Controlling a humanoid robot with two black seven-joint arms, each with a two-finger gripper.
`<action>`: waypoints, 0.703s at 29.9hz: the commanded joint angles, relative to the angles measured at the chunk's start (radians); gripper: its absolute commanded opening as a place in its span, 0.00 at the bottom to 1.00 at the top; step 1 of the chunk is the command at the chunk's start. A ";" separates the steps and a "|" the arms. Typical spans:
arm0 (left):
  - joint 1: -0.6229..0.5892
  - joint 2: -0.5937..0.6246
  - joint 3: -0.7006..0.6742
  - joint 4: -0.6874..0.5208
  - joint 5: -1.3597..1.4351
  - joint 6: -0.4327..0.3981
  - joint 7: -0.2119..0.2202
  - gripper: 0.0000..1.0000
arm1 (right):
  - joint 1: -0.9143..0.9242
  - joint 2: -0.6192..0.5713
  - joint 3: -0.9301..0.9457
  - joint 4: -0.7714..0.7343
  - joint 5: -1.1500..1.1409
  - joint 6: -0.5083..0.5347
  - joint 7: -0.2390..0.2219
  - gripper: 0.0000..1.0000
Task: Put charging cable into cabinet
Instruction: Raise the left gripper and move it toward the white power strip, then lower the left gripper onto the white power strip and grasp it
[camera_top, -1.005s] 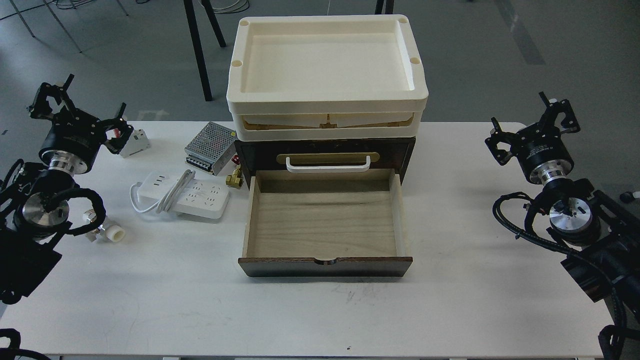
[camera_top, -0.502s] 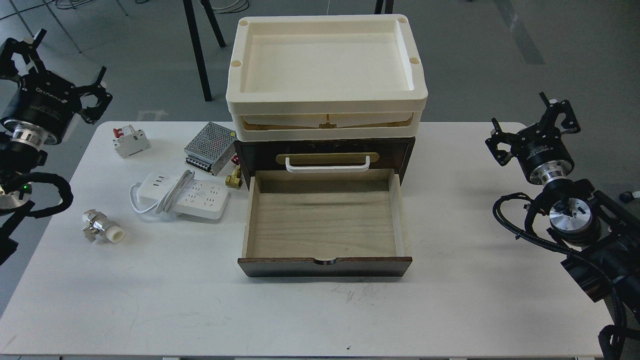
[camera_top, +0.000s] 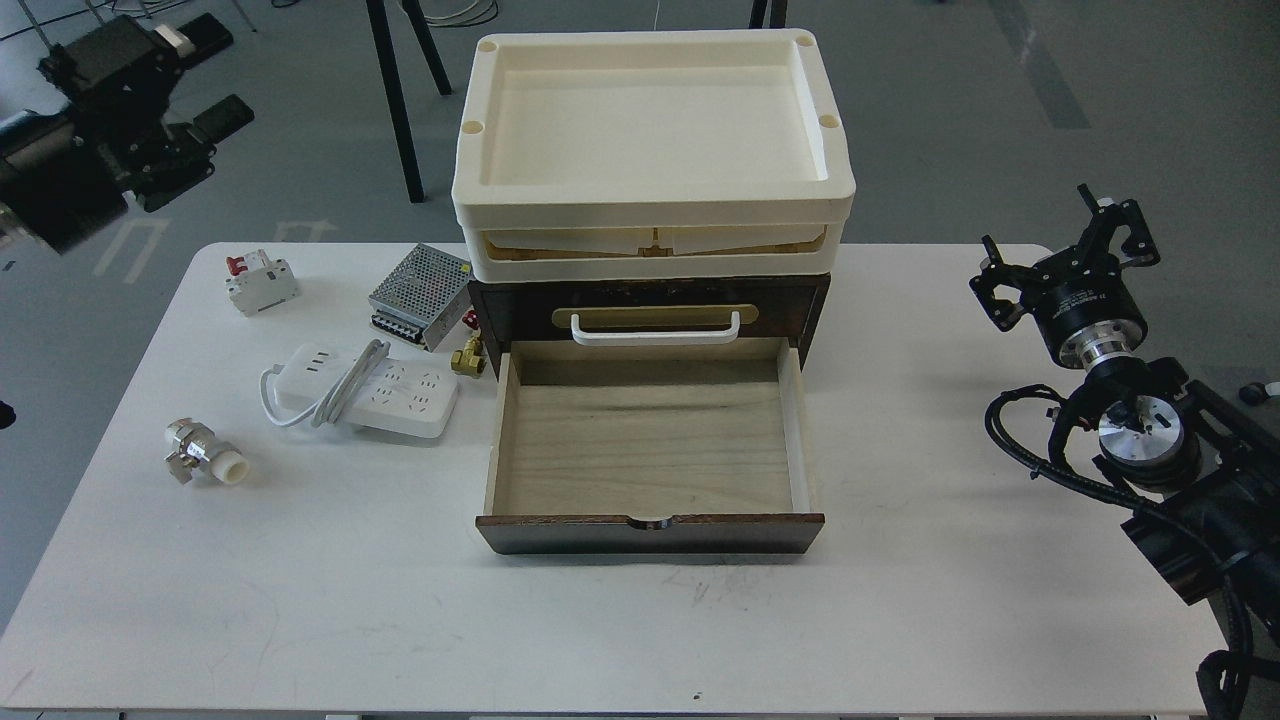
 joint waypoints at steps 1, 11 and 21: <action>0.009 -0.011 0.070 -0.020 0.342 0.126 0.002 0.89 | 0.000 0.000 0.000 0.000 0.000 0.000 0.001 1.00; 0.003 -0.208 0.220 0.182 0.773 0.275 0.129 0.89 | 0.000 0.001 0.002 0.000 0.000 0.000 0.002 1.00; -0.006 -0.377 0.334 0.393 0.836 0.395 0.198 0.88 | 0.000 0.001 0.000 0.000 0.000 -0.001 0.002 1.00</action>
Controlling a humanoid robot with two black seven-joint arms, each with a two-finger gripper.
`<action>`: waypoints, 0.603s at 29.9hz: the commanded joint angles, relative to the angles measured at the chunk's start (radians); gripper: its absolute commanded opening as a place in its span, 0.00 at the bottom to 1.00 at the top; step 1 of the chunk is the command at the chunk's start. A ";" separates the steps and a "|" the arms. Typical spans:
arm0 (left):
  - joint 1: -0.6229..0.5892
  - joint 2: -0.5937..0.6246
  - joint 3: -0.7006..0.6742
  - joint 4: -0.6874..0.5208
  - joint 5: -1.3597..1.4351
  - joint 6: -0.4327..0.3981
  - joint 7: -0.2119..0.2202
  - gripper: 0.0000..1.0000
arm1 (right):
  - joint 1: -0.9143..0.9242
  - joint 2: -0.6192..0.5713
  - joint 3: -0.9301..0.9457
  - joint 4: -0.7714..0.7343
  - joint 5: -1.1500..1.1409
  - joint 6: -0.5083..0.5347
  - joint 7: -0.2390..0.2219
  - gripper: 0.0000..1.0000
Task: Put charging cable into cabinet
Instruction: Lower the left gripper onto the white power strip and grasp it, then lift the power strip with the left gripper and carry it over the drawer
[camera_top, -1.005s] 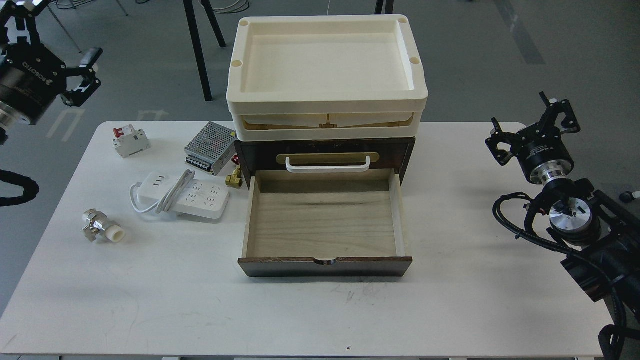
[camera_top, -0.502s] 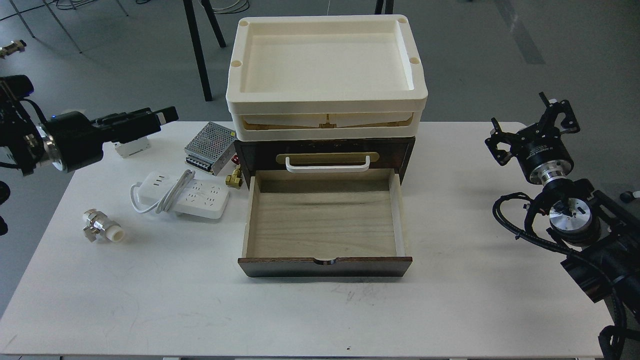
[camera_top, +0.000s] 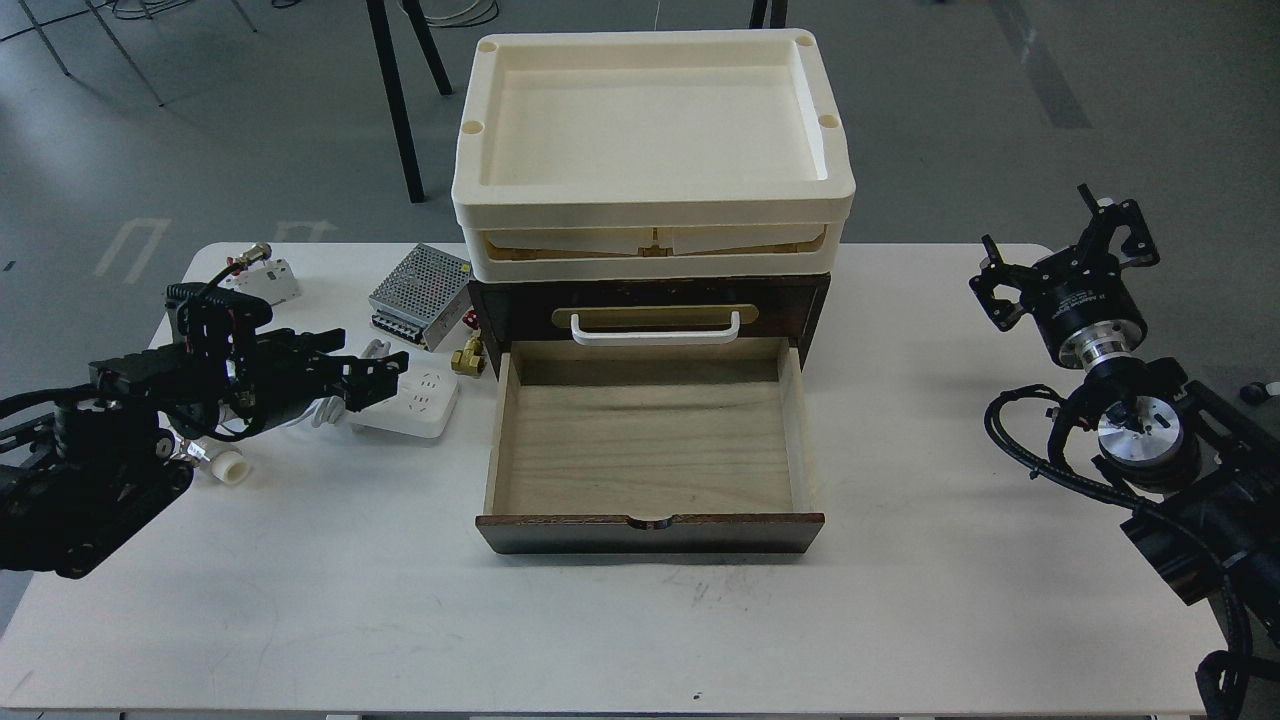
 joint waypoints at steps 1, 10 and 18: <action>-0.016 -0.046 0.045 0.096 0.004 0.068 -0.003 0.88 | 0.000 0.000 -0.001 0.000 0.000 0.000 0.000 1.00; -0.029 -0.075 0.097 0.194 0.003 0.077 -0.027 0.46 | 0.000 -0.002 -0.001 -0.005 -0.002 -0.002 0.000 1.00; -0.046 -0.079 0.109 0.217 -0.003 0.077 -0.032 0.22 | 0.000 -0.002 -0.001 -0.005 0.000 -0.003 0.000 1.00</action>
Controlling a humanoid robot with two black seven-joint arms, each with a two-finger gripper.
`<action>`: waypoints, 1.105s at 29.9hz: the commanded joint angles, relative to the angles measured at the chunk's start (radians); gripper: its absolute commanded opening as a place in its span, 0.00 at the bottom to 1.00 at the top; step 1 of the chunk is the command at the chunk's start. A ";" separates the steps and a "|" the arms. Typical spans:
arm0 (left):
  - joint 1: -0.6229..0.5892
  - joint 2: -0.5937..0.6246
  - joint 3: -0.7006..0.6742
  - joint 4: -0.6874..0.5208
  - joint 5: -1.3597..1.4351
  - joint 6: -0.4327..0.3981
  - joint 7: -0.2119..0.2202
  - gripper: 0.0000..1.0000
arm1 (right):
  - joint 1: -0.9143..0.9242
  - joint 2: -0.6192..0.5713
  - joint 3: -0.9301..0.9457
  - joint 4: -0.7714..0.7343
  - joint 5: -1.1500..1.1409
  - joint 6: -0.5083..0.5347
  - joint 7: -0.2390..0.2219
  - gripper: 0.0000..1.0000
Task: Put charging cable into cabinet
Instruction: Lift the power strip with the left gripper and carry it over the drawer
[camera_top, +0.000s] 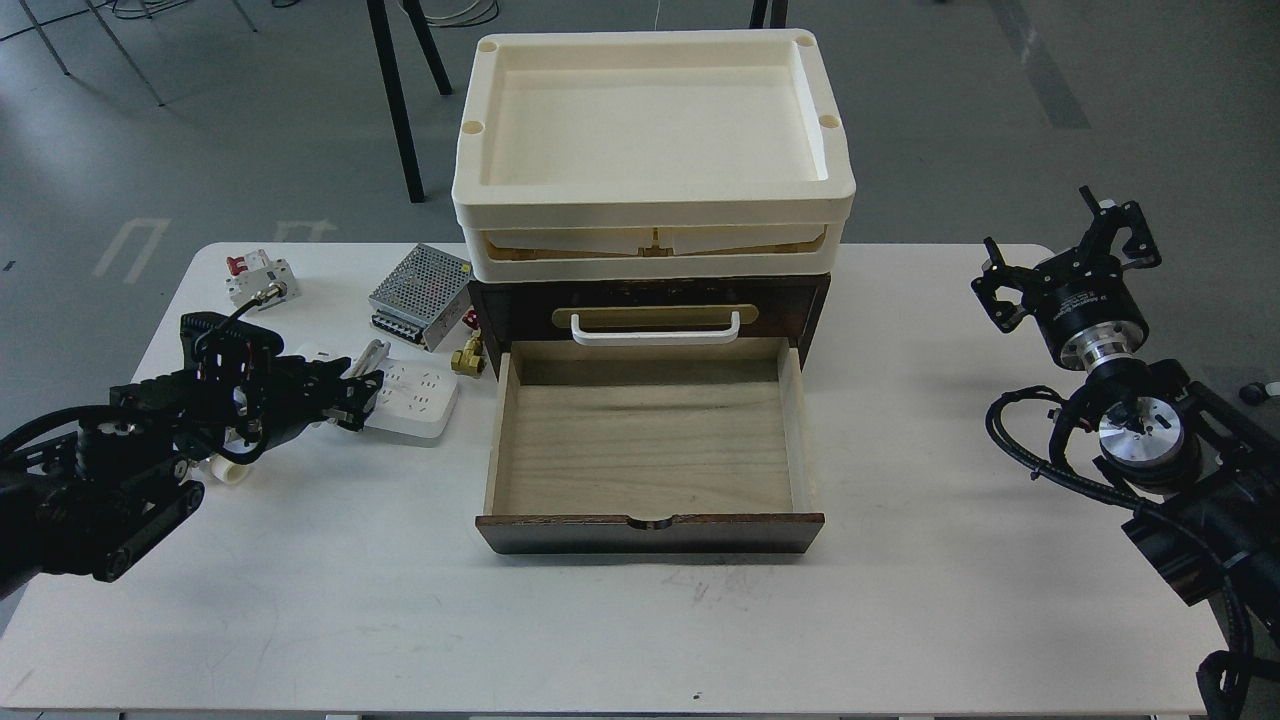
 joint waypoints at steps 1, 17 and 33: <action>-0.005 0.001 0.001 0.001 -0.003 -0.002 0.000 0.20 | 0.000 -0.001 0.000 0.001 0.000 0.000 0.000 1.00; -0.069 0.308 -0.018 -0.216 -0.190 -0.009 -0.077 0.07 | 0.003 -0.001 -0.003 -0.003 0.000 0.000 0.000 1.00; -0.637 0.635 -0.036 -0.703 -0.258 -0.250 -0.086 0.07 | 0.003 -0.001 -0.003 -0.003 0.000 0.000 0.000 1.00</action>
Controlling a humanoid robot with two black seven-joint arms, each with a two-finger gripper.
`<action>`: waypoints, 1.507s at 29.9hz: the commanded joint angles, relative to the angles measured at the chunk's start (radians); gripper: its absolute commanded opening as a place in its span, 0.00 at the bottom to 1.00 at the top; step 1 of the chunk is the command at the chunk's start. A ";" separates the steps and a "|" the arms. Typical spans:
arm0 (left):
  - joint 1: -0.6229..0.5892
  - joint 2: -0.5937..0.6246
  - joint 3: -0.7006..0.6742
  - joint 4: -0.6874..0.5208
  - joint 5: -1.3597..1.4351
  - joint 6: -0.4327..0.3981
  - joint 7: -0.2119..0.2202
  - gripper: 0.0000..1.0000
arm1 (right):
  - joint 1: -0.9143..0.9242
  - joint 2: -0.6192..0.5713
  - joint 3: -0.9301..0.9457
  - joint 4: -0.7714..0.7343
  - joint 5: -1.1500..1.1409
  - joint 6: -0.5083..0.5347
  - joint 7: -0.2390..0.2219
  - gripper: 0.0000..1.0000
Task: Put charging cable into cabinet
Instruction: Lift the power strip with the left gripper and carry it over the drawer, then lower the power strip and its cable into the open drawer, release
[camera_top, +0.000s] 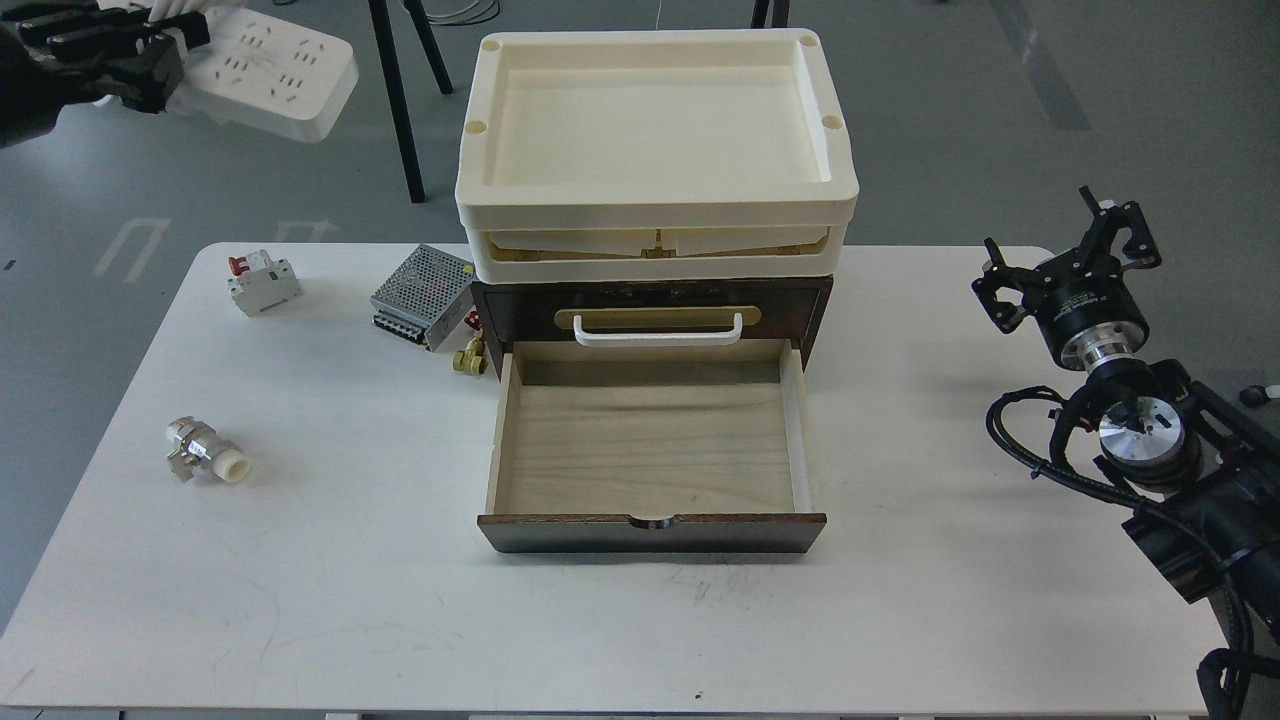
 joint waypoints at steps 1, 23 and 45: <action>-0.170 0.010 0.000 -0.138 0.000 -0.125 0.004 0.06 | 0.000 0.000 0.000 0.001 0.000 0.000 0.000 1.00; 0.100 -0.657 0.072 -0.452 0.035 -0.306 0.316 0.08 | -0.002 0.000 -0.001 0.001 0.000 -0.003 0.002 1.00; 0.368 -0.717 -0.033 -0.168 0.049 -0.306 0.319 0.11 | -0.002 0.000 -0.001 0.004 0.000 -0.003 0.002 1.00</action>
